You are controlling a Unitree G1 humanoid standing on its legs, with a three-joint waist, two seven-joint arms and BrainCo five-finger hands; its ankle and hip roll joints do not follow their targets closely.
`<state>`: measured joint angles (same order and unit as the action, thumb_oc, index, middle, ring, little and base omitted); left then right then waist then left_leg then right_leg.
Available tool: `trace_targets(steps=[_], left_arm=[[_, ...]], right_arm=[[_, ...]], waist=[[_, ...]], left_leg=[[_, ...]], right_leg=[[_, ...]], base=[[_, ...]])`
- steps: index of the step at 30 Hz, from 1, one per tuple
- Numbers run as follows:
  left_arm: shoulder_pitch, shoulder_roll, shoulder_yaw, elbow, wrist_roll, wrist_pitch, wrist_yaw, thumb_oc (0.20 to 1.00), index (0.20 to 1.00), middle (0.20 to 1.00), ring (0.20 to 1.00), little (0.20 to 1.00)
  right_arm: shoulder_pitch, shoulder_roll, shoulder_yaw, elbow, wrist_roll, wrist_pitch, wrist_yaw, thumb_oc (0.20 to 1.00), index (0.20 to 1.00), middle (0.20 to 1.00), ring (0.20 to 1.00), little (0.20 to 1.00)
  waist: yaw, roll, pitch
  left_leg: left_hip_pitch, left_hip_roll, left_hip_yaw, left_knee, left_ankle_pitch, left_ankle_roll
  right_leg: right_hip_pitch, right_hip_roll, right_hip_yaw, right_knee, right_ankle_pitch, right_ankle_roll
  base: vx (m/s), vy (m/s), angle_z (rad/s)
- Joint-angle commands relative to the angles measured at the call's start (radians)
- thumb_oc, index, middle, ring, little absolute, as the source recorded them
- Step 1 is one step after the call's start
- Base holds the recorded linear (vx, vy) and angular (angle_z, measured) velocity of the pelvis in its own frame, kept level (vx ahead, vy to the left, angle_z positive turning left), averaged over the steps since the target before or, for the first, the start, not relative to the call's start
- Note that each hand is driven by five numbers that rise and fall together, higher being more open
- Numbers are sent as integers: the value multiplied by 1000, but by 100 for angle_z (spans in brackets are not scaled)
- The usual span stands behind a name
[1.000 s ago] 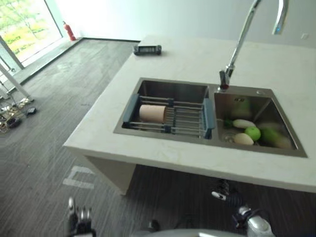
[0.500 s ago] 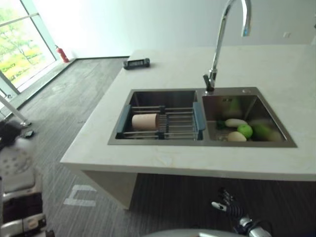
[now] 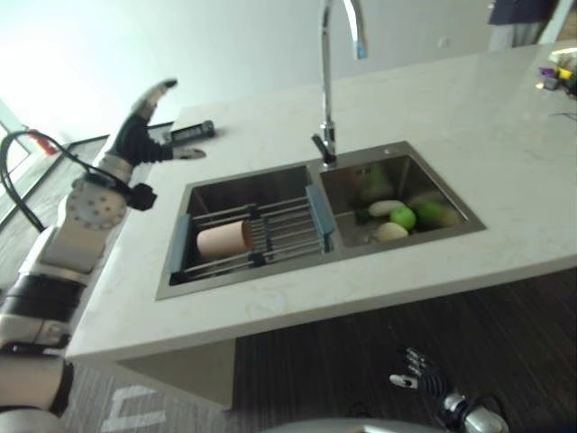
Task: Place the dishes in the dishwasher.
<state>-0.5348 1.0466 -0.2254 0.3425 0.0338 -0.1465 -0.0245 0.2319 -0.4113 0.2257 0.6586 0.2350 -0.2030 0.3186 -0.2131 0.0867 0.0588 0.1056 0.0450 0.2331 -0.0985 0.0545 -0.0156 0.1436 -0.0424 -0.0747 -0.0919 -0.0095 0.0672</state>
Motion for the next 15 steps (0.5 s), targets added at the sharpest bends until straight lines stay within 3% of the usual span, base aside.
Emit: trace_targets(steps=[1, 6, 15], left_arm=[[-116, 59, 31, 72, 60, 2, -24, 1000, 1000, 1000, 1000, 1000], [-81, 62, 9, 95, 111, -9, -50, 1000, 1000, 1000, 1000, 1000], [28, 47, 0, 98, 180, -17, -112, 1000, 1000, 1000, 1000, 1000]], right_arm=[[-52, -8, 19, -43, -12, -10, 29, 1000, 1000, 1000, 1000, 1000], [-55, -60, 4, -99, -14, 17, 40, 1000, 1000, 1000, 1000, 1000], [-29, -100, -24, -139, -25, 29, 68, 1000, 1000, 1000, 1000, 1000]], waist=[[6, -16, 20], [-13, 14, 81], [-20, 23, 101]], left_leg=[[49, 26, 2, 11, -94, -54], [-2, 10, -7, 11, -80, -53], [4, 7, -17, 15, -73, -55]], right_leg=[[-50, -113, -60, 71, -8, 155], [-110, -126, -26, 86, -7, 154], [-105, -130, -22, 99, -19, 155]], base=[[43, 42, -10], [-50, 154, -6], [52, 67, 2]])
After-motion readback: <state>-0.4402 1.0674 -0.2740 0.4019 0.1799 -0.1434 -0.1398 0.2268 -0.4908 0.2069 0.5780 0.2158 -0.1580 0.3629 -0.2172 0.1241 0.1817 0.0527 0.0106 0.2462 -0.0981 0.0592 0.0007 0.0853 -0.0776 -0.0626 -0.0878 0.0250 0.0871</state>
